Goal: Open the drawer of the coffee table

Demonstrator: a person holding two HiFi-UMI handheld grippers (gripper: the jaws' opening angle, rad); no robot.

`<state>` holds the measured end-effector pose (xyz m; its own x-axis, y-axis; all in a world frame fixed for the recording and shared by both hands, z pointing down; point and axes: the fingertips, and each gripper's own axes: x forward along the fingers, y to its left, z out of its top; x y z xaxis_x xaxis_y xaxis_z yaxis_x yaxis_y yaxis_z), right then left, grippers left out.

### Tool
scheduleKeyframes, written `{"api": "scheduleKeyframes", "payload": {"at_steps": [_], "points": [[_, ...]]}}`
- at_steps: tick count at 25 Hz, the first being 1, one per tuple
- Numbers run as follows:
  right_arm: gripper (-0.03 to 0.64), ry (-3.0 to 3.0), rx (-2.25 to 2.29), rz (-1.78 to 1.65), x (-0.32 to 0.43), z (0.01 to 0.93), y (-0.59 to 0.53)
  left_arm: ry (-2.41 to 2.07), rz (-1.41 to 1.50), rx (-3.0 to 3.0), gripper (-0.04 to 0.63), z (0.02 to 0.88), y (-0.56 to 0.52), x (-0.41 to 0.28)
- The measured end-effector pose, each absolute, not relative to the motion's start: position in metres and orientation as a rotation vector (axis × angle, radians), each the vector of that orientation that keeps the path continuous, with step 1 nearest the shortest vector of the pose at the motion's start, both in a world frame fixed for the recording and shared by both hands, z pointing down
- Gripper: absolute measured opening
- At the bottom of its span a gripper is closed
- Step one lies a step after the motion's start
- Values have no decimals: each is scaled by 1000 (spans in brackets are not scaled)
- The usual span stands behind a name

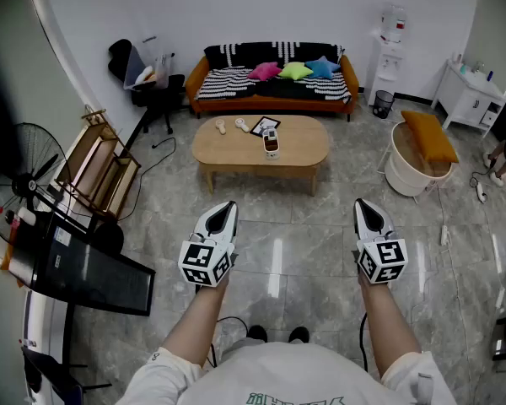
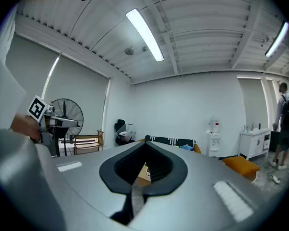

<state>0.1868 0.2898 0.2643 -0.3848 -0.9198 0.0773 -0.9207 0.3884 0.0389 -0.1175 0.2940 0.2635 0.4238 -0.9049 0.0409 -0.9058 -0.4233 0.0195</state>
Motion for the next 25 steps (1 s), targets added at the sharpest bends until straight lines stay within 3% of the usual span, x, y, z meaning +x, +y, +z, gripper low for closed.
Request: {"api": "scheduleKeyframes", "payload": {"at_steps": [15, 16, 17, 25], "points": [[3, -2625, 1690, 4, 178, 255, 284, -1668, 47, 2616, -2, 264, 289, -123], [154, -2636, 1715, 7, 178, 255, 282, -1669, 47, 2615, -2, 263, 289, -124], [578, -2637, 1740, 12, 179, 255, 279, -1670, 47, 2615, -2, 263, 289, -124], [591, -2637, 1707, 7, 175, 264, 277, -1673, 51, 2608, -2, 266, 288, -120]]}}
